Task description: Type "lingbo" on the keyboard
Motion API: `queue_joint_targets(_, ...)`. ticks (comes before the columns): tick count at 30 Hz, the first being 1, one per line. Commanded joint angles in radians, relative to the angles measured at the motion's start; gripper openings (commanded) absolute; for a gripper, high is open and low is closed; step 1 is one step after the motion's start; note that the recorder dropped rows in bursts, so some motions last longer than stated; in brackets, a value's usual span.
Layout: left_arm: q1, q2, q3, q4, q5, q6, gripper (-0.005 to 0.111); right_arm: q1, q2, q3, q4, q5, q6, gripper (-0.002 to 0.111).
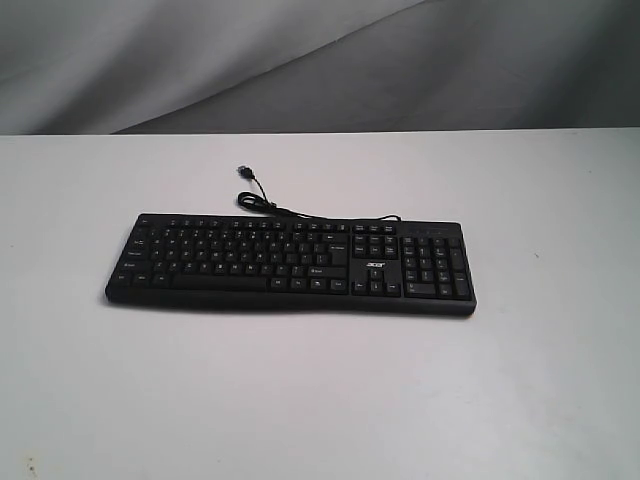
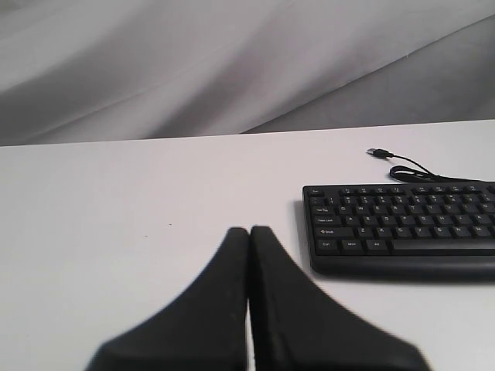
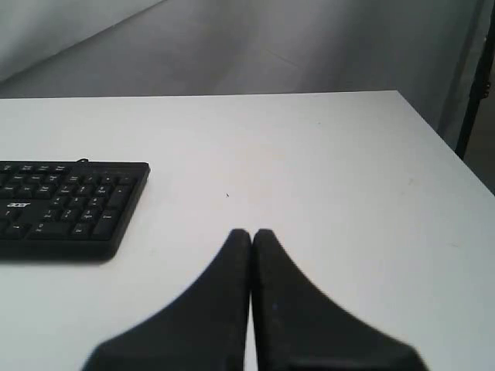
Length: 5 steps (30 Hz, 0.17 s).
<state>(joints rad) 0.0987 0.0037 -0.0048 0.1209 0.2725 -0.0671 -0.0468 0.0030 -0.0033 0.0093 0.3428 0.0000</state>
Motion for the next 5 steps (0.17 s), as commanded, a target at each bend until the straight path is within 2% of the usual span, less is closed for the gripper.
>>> queue_joint_targets(1, 0.001, -0.004, 0.005, -0.004, -0.007, -0.002, 0.001, -0.005, -0.003, 0.003, 0.006, -0.002, 0.000, 0.000)
queue_joint_targets(5, 0.001, -0.004, 0.005, -0.004, -0.007, -0.002, 0.001, -0.005, -0.003, 0.003, 0.006, -0.002, 0.000, 0.000)
